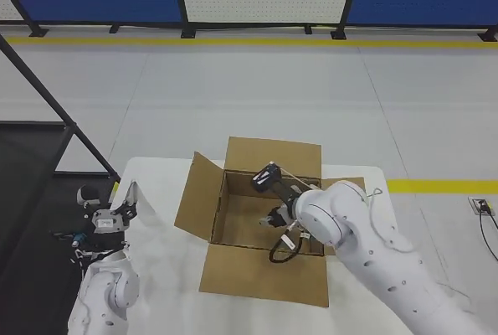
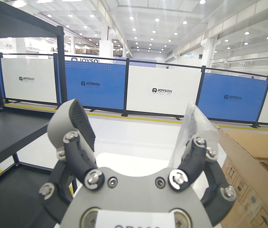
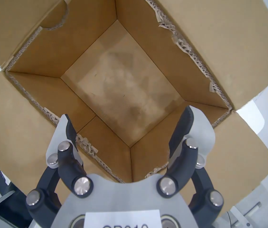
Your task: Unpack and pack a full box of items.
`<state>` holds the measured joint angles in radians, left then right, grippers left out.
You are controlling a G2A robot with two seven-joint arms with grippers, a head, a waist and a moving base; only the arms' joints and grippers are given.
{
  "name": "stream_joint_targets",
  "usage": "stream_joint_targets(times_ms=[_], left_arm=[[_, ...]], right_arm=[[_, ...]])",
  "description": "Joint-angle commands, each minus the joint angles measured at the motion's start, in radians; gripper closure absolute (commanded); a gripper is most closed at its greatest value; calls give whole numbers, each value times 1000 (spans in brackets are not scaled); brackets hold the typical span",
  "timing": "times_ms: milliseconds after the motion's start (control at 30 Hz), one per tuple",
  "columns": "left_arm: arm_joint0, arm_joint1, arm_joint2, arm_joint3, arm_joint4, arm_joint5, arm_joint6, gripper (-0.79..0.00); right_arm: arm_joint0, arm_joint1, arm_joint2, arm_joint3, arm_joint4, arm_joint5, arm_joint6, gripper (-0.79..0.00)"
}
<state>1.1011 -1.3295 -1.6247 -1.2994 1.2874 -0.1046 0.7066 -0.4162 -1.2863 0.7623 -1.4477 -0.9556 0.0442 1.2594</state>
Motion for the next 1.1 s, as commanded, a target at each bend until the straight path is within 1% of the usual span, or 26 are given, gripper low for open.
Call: stream_joint_targets(times_ms=[0, 467, 533, 633, 733, 867, 1067], left_arm=[[-1, 0, -1, 2, 0, 1, 0, -785], [-1, 0, -1, 2, 0, 1, 0, -785], [-1, 0, -1, 2, 0, 1, 0, -785], [3, 2, -6, -15, -5, -1, -20, -785], [3, 7, -22, -28, 5, -11, -39, -785], [-3, 13, -44, -30, 2, -32, -61, -785], [-13, 20, -64, -35, -8, -55, -88, -785]], right_arm=[[25, -16, -23, 60, 28, 36, -5, -785], [25, -16, -23, 60, 28, 36, -5, -785], [21, -21, -40, 67, 11, 42, -2, -785], [69, -48, -80, 125, 49, 44, 52, -785], [136, -86, -133, 238, 94, 17, 92, -785], [215, -142, -205, 386, 154, -57, 127, -785], [281, -219, -303, 532, 171, -148, 139, -785]])
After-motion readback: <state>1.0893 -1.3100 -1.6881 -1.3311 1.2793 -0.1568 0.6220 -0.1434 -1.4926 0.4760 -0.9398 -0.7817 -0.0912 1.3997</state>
